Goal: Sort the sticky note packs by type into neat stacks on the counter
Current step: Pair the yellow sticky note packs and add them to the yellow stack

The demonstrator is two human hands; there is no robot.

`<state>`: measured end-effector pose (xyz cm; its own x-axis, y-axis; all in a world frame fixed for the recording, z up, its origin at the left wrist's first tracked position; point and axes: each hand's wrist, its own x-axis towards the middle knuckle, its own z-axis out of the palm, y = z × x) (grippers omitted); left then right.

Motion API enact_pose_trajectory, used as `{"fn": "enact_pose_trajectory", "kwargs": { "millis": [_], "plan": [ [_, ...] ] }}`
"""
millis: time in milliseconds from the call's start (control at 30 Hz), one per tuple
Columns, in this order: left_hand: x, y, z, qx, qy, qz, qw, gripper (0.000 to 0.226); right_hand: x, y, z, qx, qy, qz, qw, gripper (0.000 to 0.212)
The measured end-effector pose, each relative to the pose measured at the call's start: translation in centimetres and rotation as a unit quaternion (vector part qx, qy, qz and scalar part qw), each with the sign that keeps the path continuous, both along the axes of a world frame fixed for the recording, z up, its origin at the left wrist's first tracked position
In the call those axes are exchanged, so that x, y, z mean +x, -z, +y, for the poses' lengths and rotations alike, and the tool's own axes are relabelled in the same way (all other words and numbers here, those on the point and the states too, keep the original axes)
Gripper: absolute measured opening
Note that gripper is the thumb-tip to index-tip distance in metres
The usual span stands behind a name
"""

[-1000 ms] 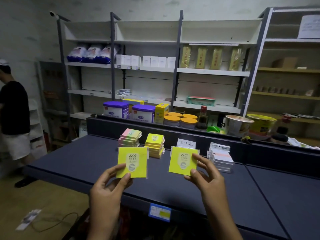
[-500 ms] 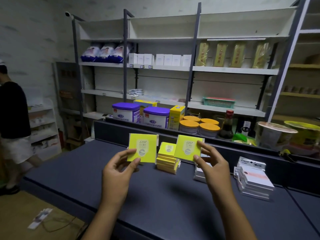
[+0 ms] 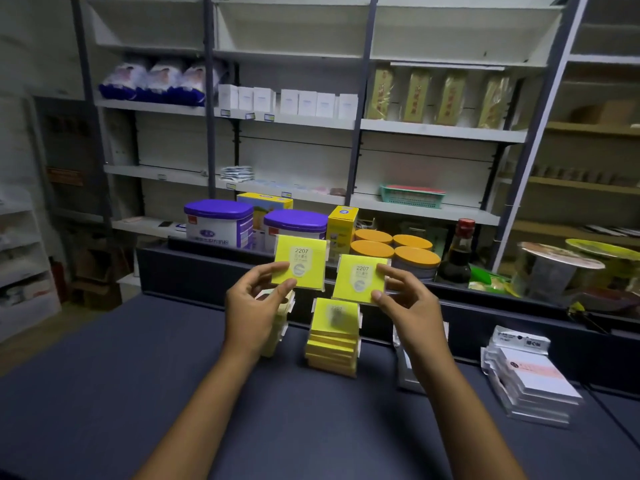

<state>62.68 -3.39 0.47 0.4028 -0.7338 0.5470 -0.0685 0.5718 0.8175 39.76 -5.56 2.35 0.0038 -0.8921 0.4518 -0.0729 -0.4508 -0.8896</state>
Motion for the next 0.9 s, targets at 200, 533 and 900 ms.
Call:
{"fn": "enact_pose_trajectory", "kwargs": {
  "millis": [200,533,900],
  "plan": [
    [0.3,1.2,-1.4,0.0,0.018,0.035,0.999,0.026,1.0,1.6,-0.6,0.028,-0.023,-0.009,0.999,0.035],
    [0.0,2.1,-1.5,0.004,0.018,0.005,1.0,0.027,1.9,3.6,-0.5,0.026,0.002,0.104,0.994,0.033],
    [-0.4,2.0,-1.7,0.026,0.009,-0.031,0.999,0.03,2.0,4.1,-1.3,-0.021,0.067,0.302,0.951,0.029]
  ]
}}
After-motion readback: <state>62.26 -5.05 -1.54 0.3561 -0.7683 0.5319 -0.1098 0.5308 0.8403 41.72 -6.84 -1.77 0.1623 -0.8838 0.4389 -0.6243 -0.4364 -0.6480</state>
